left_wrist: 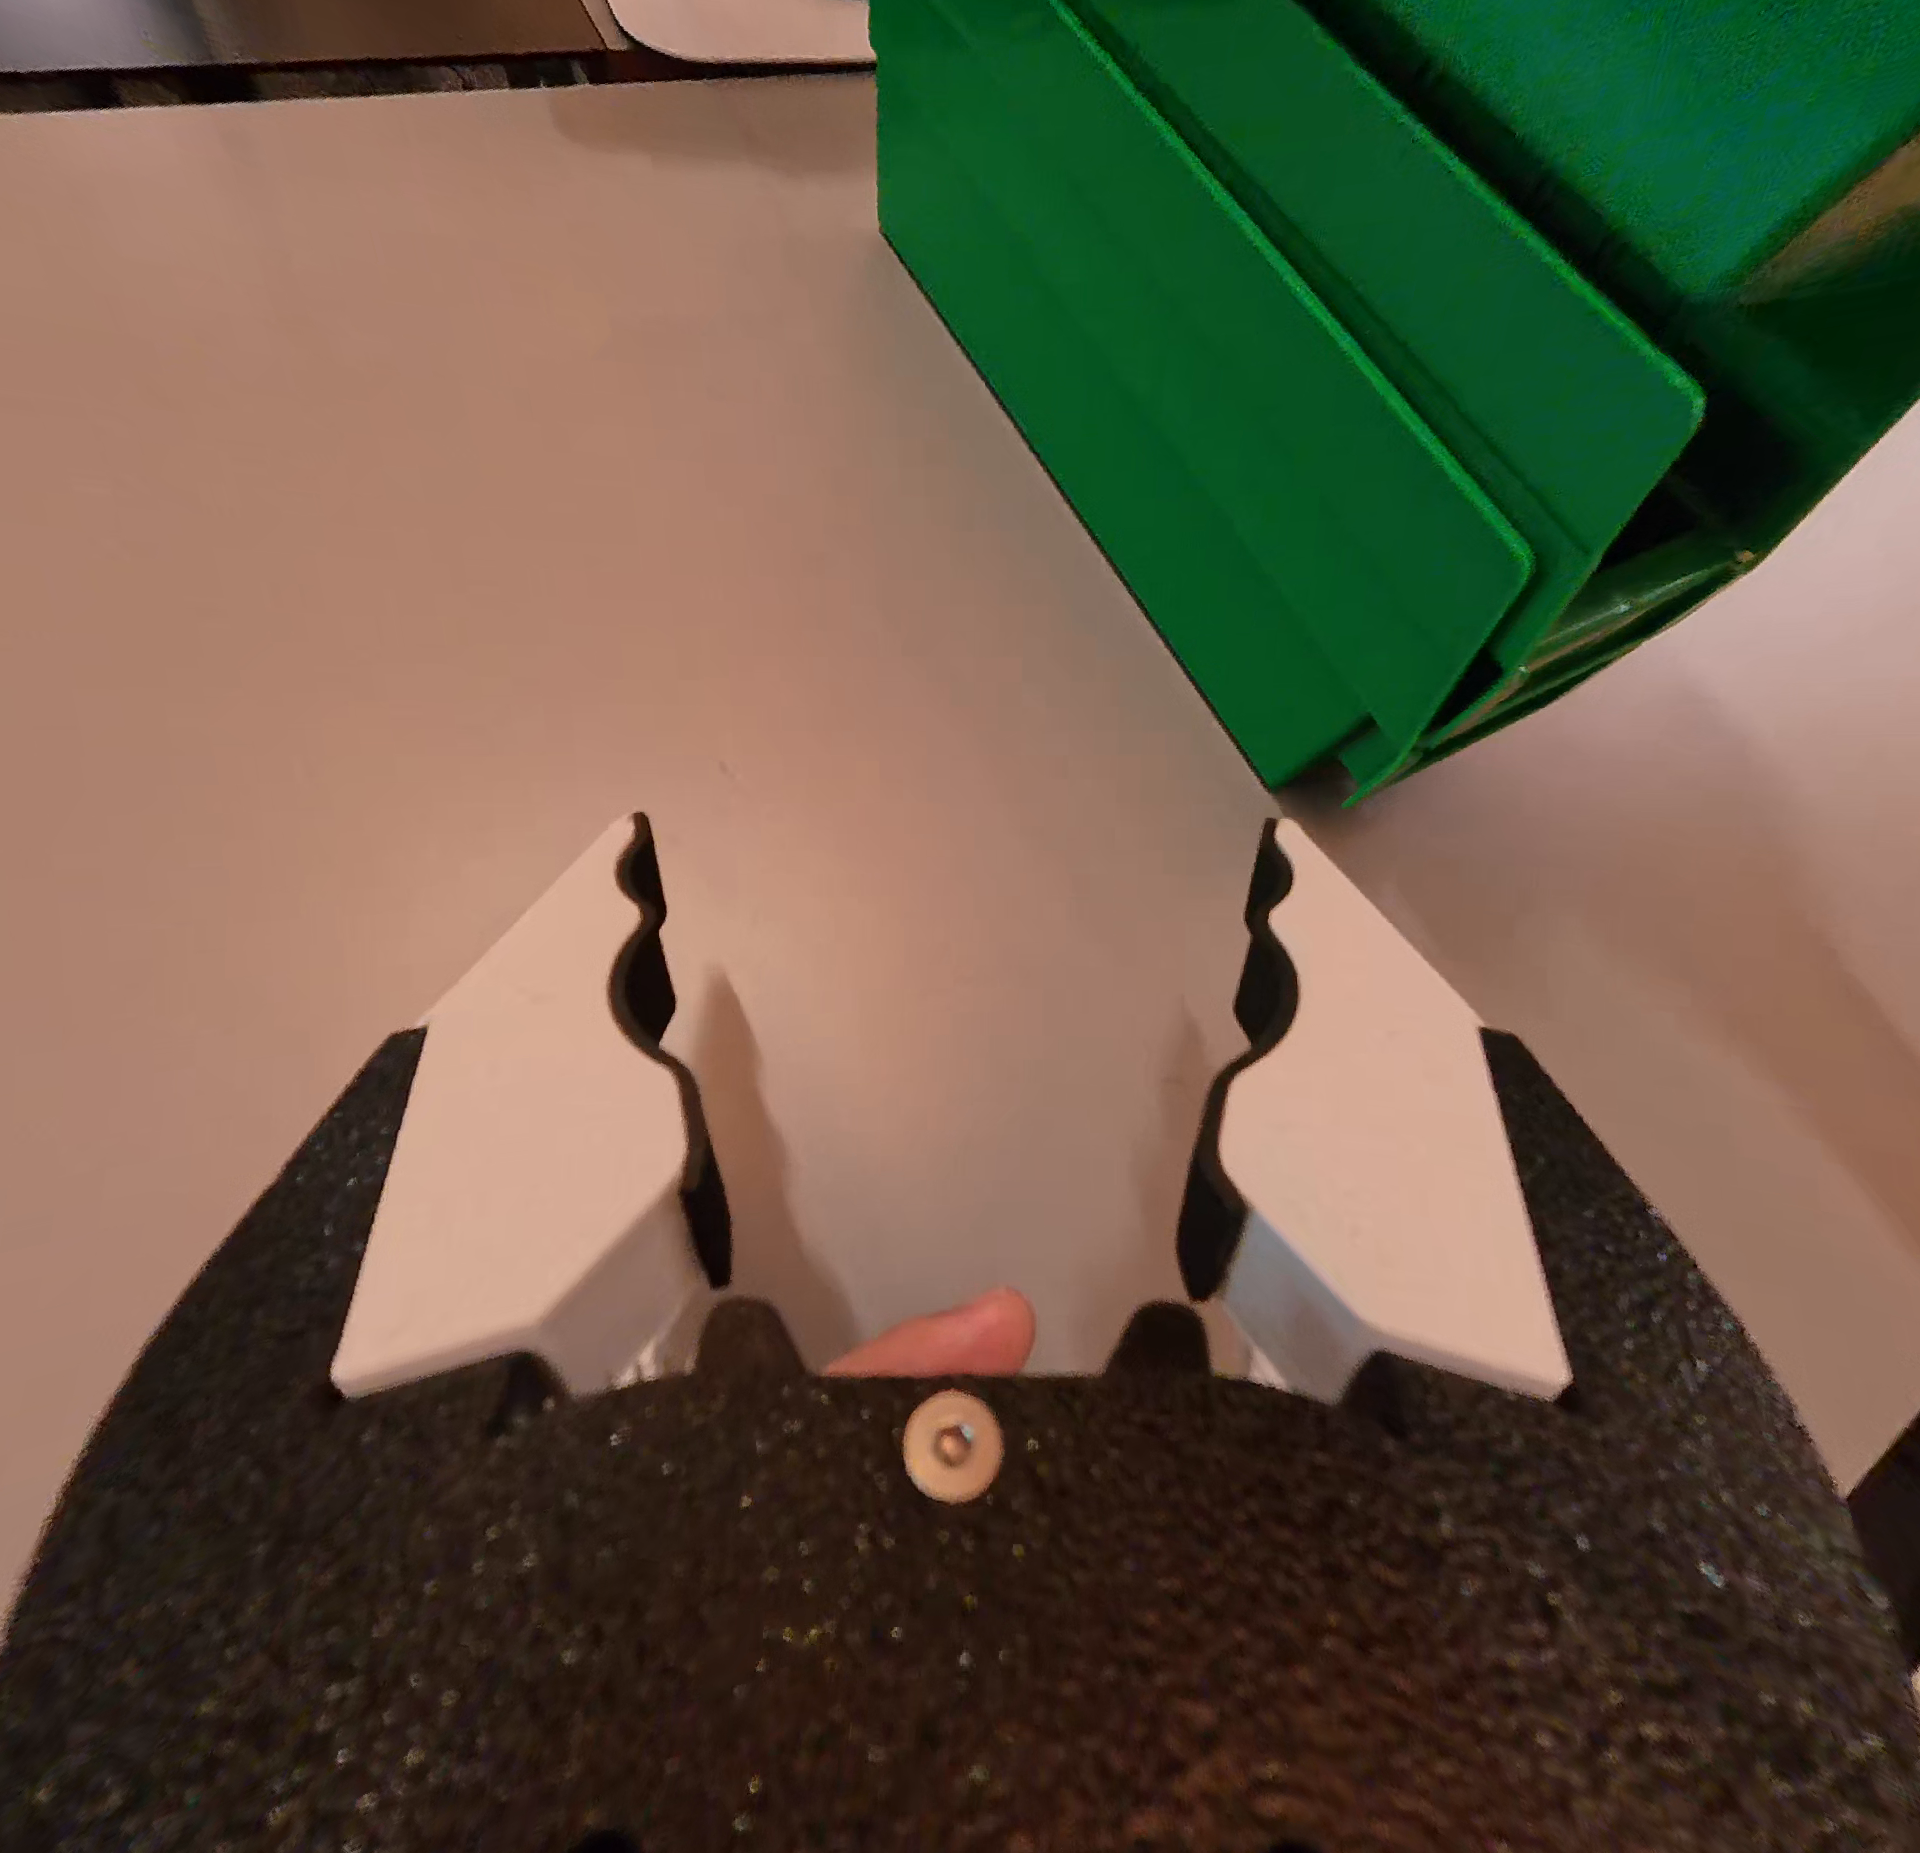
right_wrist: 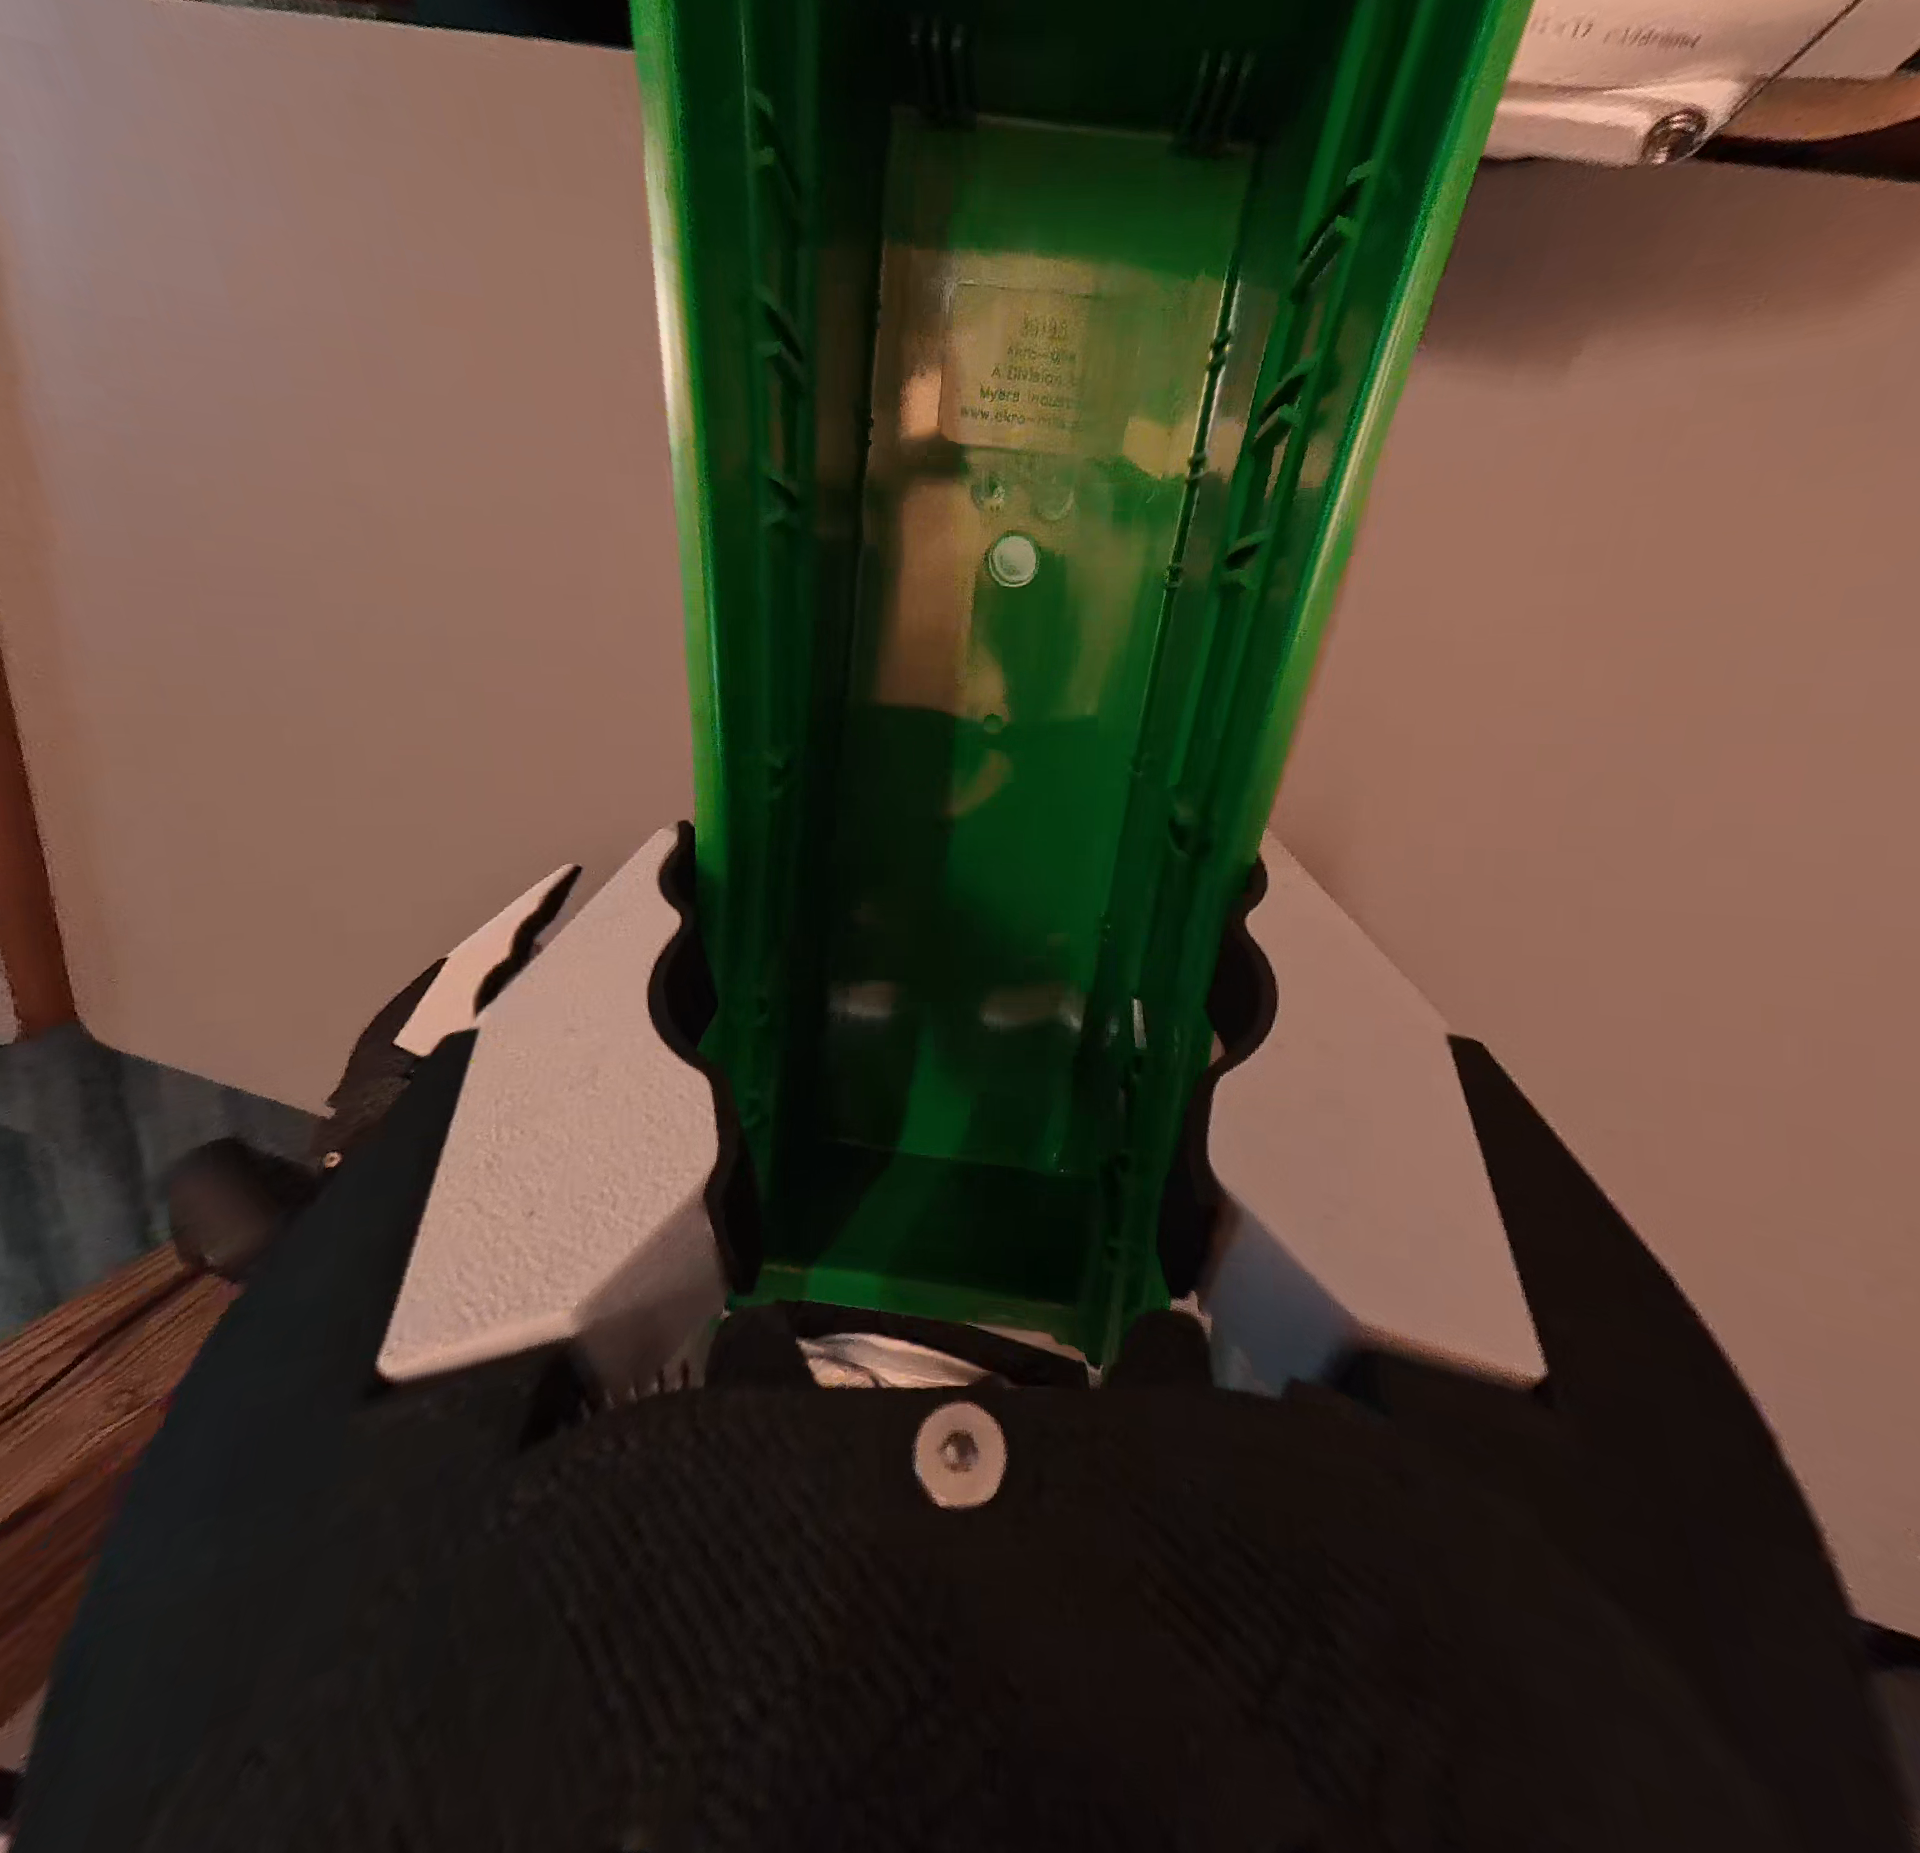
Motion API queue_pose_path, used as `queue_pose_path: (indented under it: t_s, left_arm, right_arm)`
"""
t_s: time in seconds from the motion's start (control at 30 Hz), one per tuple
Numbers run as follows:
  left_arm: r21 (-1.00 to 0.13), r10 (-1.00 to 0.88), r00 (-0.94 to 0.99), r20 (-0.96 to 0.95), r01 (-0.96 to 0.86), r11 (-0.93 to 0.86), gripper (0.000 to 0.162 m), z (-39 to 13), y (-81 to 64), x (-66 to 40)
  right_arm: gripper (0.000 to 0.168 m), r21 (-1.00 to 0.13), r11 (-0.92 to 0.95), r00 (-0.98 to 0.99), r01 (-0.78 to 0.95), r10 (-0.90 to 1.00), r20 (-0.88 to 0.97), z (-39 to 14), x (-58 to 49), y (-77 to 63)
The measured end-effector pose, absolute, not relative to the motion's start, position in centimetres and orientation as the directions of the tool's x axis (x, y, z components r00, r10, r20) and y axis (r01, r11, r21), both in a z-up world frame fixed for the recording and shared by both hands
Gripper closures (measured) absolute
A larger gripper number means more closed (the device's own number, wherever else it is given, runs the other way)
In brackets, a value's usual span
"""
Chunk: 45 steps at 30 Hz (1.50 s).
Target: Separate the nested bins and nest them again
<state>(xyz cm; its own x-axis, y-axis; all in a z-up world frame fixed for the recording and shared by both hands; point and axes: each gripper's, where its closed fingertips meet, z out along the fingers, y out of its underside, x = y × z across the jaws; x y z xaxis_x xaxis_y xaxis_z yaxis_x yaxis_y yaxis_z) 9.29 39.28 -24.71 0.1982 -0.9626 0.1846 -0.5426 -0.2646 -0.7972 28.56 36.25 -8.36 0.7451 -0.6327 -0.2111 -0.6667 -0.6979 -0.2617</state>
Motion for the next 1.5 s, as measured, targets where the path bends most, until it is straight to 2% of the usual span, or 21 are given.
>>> queue_pose_path:
  t_s: [0.17,0.3,0.5,0.6,0.97,1.33,1.5]
  left_arm:
    - [-0.801,-0.959,0.205,0.197,-0.530,-0.278,0.052,-24.4,39.6,9.2]
    - [-0.799,-0.961,0.200,0.193,-0.536,-0.272,0.052,-24.5,39.4,9.2]
    - [-0.803,-0.965,0.195,0.175,-0.539,-0.255,0.052,-24.4,39.1,9.3]
    - [-0.796,-0.965,0.196,0.174,-0.549,-0.256,0.052,-24.7,39.1,9.4]
    - [-0.779,-0.963,0.205,0.176,-0.569,-0.263,0.052,-25.8,39.4,9.4]
    - [-0.782,-0.964,0.204,0.172,-0.567,-0.259,0.052,-25.6,39.2,9.5]
    - [-0.783,-0.968,0.193,0.161,-0.573,-0.244,0.052,-25.5,38.8,9.6]
  right_arm:
    - [0.068,-0.248,-0.682,0.725,-0.688,-0.650,-0.226,-7.9,28.6,35.8]
    - [0.066,-0.245,-0.702,0.739,-0.669,-0.665,-0.111,-8.5,29.3,34.8]
    - [0.064,-0.227,-0.656,0.694,-0.720,-0.679,-0.240,-10.2,28.5,35.5]
    - [0.064,-0.213,-0.689,0.721,-0.693,-0.672,-0.172,-11.3,28.9,35.1]
    - [0.055,-0.140,-0.729,0.742,-0.670,-0.660,-0.117,-14.0,28.4,35.2]
    - [0.049,-0.163,-0.743,0.756,-0.649,-0.653,-0.032,-14.7,28.2,35.5]
    - [0.055,-0.204,-0.736,0.753,-0.646,-0.658,-0.011,-13.8,28.3,35.7]
